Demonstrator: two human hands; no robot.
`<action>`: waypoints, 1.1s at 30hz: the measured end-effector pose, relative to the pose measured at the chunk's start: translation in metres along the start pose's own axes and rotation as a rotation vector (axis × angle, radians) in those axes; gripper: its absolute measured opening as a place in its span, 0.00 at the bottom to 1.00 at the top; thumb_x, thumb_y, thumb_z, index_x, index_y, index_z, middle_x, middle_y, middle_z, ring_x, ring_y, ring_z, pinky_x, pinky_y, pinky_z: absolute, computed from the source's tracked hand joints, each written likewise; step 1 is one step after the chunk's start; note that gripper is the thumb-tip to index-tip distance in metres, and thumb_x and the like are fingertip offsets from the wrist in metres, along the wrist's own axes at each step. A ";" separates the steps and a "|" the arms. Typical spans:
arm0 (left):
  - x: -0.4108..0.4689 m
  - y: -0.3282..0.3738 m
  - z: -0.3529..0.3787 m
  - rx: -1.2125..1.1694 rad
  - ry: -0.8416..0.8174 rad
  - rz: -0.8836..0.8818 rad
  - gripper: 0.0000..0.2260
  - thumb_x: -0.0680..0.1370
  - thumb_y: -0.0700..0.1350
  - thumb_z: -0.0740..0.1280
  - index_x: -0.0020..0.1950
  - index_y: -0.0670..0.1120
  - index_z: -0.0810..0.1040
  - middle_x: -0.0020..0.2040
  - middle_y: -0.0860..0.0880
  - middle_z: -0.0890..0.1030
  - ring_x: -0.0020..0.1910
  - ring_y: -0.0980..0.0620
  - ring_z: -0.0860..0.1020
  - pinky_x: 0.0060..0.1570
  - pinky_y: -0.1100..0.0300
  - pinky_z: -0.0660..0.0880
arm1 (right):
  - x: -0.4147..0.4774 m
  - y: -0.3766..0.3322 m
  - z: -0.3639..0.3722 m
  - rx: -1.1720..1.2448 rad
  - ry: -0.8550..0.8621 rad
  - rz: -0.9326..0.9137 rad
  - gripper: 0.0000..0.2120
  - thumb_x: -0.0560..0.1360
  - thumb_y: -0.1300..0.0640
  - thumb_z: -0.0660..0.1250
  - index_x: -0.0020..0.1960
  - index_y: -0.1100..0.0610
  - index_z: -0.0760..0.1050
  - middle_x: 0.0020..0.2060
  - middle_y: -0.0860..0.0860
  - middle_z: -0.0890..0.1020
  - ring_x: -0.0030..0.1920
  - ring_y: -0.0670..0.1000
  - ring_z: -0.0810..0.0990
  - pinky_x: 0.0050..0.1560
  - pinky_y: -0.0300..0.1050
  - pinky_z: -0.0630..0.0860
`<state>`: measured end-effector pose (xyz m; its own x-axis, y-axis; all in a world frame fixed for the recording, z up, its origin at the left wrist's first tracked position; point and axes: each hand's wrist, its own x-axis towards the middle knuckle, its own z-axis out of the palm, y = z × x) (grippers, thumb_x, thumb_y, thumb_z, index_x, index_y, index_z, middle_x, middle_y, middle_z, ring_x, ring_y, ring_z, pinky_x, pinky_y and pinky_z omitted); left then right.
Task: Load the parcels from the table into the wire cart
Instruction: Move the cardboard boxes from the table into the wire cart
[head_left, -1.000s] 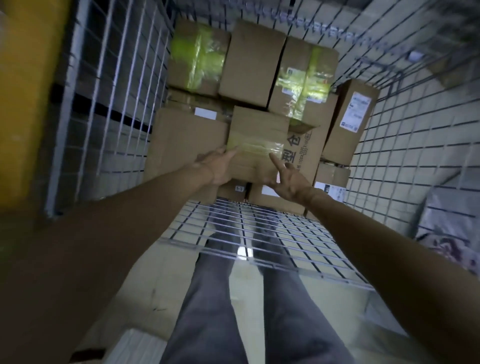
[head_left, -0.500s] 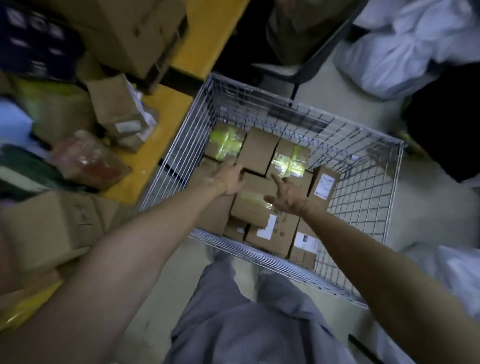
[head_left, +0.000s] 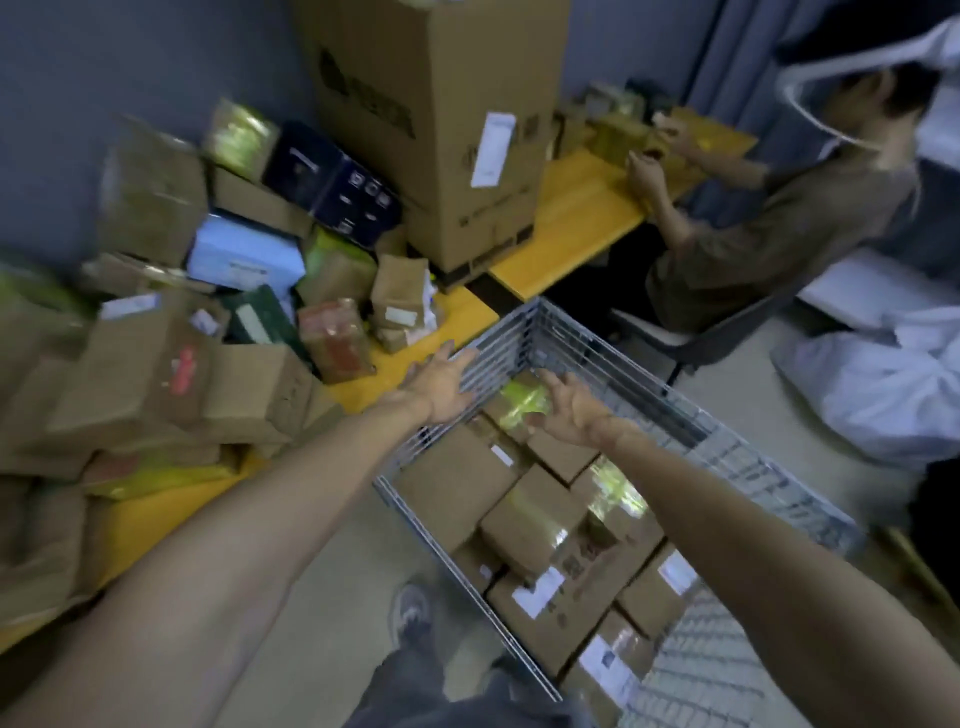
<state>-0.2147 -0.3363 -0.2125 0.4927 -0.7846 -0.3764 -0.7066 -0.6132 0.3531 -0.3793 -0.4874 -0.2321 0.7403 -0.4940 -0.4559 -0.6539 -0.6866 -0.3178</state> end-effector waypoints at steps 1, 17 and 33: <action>-0.011 -0.004 -0.012 -0.004 0.021 -0.024 0.31 0.83 0.54 0.62 0.81 0.56 0.50 0.81 0.48 0.43 0.80 0.43 0.50 0.76 0.44 0.55 | 0.004 -0.009 -0.009 0.000 -0.002 -0.036 0.42 0.76 0.33 0.61 0.80 0.50 0.47 0.77 0.59 0.56 0.77 0.62 0.55 0.74 0.58 0.59; -0.227 -0.153 -0.180 0.053 0.530 -0.341 0.32 0.80 0.58 0.64 0.80 0.54 0.54 0.81 0.44 0.50 0.78 0.40 0.56 0.75 0.46 0.58 | -0.052 -0.290 -0.122 -0.118 0.211 -0.522 0.39 0.79 0.41 0.63 0.81 0.50 0.46 0.77 0.59 0.54 0.75 0.63 0.59 0.72 0.58 0.63; -0.377 -0.318 -0.238 0.098 0.601 -0.518 0.31 0.80 0.56 0.64 0.80 0.54 0.55 0.80 0.41 0.51 0.77 0.38 0.58 0.75 0.45 0.57 | -0.097 -0.514 -0.058 -0.168 0.391 -0.618 0.40 0.77 0.34 0.58 0.81 0.49 0.45 0.77 0.61 0.55 0.76 0.64 0.57 0.70 0.63 0.64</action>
<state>-0.0549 0.1325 0.0210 0.9402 -0.3346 0.0634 -0.3405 -0.9243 0.1726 -0.1060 -0.1179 0.0235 0.9869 -0.1237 0.1032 -0.0912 -0.9571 -0.2748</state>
